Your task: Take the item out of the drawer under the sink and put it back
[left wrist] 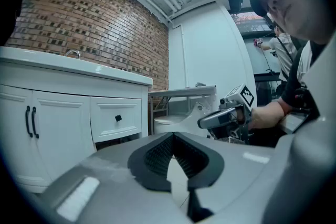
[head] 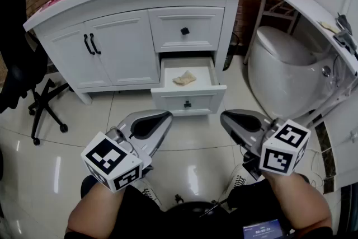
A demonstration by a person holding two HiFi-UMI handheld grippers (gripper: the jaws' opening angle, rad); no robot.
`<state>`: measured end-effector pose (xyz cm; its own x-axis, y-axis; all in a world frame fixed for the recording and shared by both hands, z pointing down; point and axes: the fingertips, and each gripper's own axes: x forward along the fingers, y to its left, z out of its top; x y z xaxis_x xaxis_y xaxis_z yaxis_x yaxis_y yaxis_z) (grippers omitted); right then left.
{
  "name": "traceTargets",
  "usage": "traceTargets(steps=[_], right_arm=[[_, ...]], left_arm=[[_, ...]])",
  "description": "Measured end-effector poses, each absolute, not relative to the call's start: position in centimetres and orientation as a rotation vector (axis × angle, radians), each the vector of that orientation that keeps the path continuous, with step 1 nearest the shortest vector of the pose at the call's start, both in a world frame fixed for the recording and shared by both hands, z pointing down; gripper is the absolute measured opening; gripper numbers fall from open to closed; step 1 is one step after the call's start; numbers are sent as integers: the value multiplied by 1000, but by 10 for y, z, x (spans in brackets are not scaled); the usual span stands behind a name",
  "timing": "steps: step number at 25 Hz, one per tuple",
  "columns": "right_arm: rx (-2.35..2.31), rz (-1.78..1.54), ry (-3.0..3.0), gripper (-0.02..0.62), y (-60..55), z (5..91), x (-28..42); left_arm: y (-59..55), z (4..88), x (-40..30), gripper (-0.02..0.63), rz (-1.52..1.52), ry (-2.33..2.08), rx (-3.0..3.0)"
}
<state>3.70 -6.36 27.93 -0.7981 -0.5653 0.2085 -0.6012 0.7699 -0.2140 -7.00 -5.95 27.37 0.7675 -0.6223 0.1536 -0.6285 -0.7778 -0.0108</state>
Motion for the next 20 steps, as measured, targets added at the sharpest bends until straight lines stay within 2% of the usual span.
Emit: traceTargets(steps=[20], right_arm=[[987, 341, -2805, 3, -122, 276, 28]], left_arm=[[-127, 265, -90, 6, 288, -1186, 2965]])
